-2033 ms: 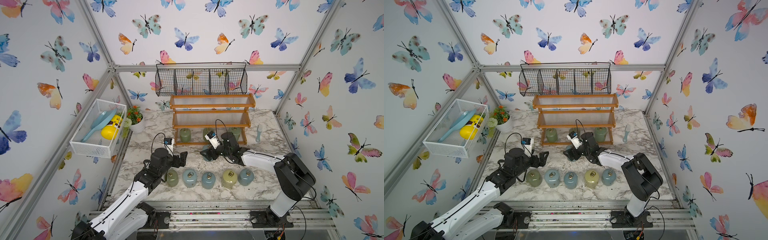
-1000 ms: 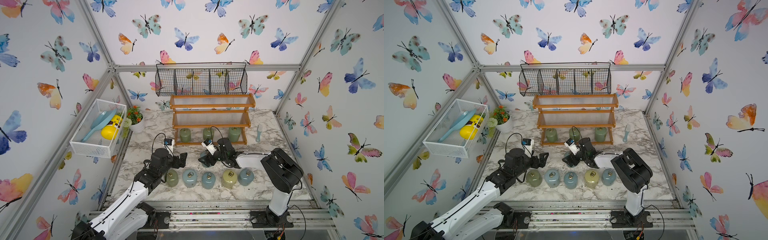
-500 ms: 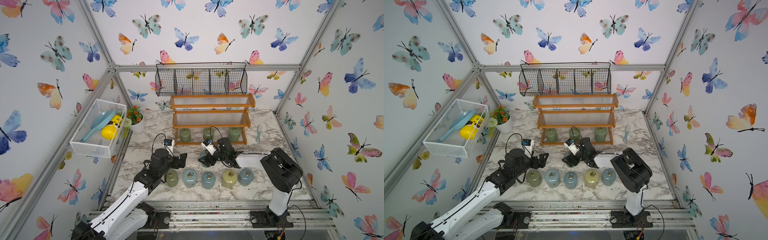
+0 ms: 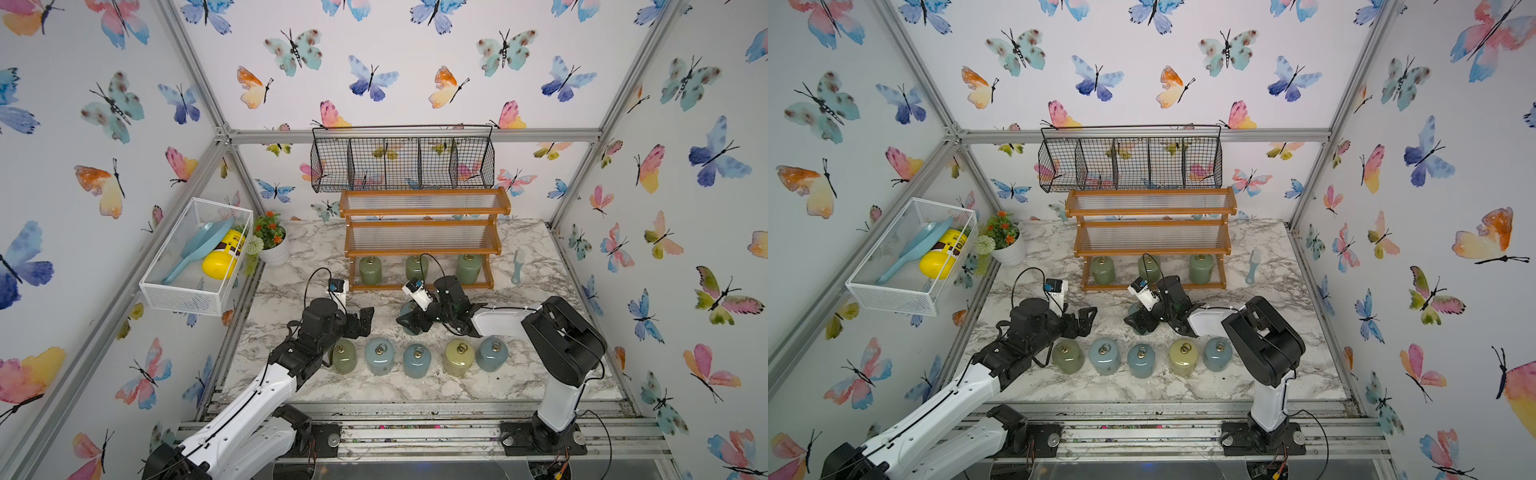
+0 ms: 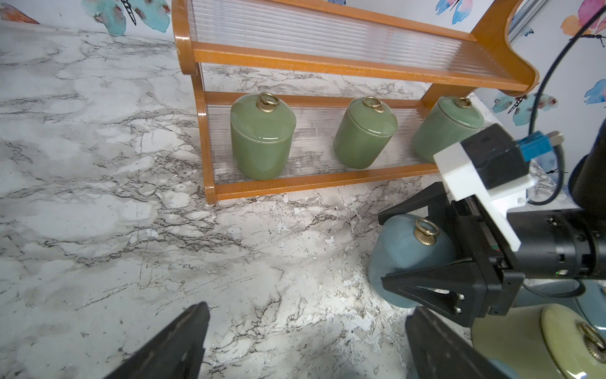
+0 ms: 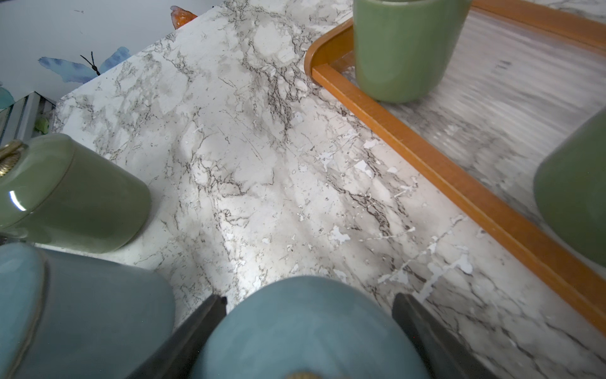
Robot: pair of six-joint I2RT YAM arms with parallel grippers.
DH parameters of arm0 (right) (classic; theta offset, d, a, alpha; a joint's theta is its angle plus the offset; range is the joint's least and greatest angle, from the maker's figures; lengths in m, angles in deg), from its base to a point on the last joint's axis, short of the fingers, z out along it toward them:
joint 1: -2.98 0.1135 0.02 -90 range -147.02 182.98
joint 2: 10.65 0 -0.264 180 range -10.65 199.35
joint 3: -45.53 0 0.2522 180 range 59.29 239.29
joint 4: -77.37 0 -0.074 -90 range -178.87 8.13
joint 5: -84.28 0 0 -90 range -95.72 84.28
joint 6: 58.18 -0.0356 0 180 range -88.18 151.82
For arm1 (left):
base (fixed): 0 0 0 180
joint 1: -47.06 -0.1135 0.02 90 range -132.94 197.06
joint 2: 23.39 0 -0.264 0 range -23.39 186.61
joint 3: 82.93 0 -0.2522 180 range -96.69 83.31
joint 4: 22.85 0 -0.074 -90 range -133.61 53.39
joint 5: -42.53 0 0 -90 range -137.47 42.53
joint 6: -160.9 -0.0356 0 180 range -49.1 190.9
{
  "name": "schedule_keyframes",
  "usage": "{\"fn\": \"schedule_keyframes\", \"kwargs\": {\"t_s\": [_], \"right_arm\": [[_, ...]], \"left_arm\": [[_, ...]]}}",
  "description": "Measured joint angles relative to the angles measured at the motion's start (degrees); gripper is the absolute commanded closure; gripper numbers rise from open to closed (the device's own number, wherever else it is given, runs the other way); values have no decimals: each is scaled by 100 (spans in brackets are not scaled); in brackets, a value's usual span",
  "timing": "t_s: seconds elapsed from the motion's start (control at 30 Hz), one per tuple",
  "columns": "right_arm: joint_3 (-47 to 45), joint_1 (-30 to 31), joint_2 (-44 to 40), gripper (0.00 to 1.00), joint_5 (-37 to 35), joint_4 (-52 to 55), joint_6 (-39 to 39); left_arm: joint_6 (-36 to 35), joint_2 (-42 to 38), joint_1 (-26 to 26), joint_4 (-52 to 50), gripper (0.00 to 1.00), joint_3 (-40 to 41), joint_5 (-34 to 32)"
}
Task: Remove the tea canisters from the shelf
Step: Place the tea canister at the center of the board.
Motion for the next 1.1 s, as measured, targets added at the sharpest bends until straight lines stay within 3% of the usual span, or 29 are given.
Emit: {"fn": "schedule_keyframes", "kwargs": {"t_s": [1.1], "right_arm": [[-181, 0, -177, 8, -44, 306, -42]], "left_arm": [[24, -48, 0, 0, 2, 46, 0]]}}
